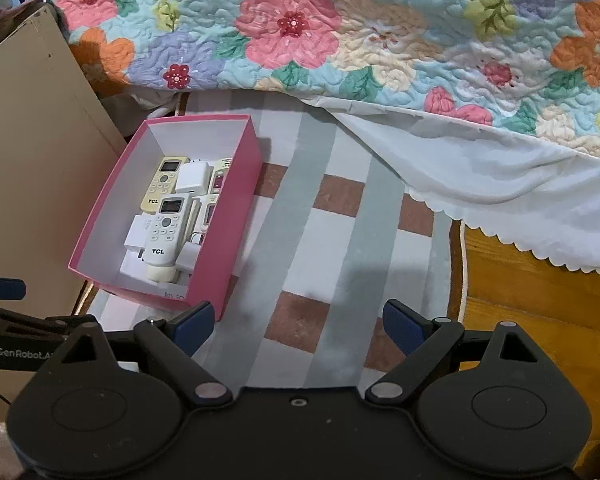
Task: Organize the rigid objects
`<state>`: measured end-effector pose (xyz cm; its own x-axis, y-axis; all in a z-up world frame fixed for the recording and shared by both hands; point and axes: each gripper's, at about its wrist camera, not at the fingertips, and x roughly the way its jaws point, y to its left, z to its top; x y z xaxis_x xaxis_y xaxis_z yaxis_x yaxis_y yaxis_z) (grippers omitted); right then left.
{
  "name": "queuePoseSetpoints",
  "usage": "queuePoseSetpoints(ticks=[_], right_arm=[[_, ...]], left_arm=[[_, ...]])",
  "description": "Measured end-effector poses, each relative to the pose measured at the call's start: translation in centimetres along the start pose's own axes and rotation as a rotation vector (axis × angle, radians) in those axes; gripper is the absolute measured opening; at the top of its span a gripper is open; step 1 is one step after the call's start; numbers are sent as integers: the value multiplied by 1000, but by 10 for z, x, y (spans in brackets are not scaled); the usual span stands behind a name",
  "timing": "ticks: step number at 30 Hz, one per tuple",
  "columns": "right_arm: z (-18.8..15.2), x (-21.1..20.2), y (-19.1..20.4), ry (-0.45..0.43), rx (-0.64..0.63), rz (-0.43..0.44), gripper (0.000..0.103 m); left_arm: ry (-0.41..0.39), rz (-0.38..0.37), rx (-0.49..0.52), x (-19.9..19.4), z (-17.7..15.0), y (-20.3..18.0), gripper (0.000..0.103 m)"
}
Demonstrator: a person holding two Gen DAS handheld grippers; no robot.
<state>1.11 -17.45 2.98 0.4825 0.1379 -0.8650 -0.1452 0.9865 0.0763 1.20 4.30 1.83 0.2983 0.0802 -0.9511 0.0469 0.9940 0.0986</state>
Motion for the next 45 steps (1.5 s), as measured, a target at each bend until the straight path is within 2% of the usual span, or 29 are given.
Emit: queuePoseSetpoints(ticks=[19,45], right_arm=[[-4,8,-3,57,54,2,93],[-6,19,-10,74,53,-67,93]], left_arm=[[33,24,-29,12,1,5,96],[49,54,-9,20,-2,2,96]])
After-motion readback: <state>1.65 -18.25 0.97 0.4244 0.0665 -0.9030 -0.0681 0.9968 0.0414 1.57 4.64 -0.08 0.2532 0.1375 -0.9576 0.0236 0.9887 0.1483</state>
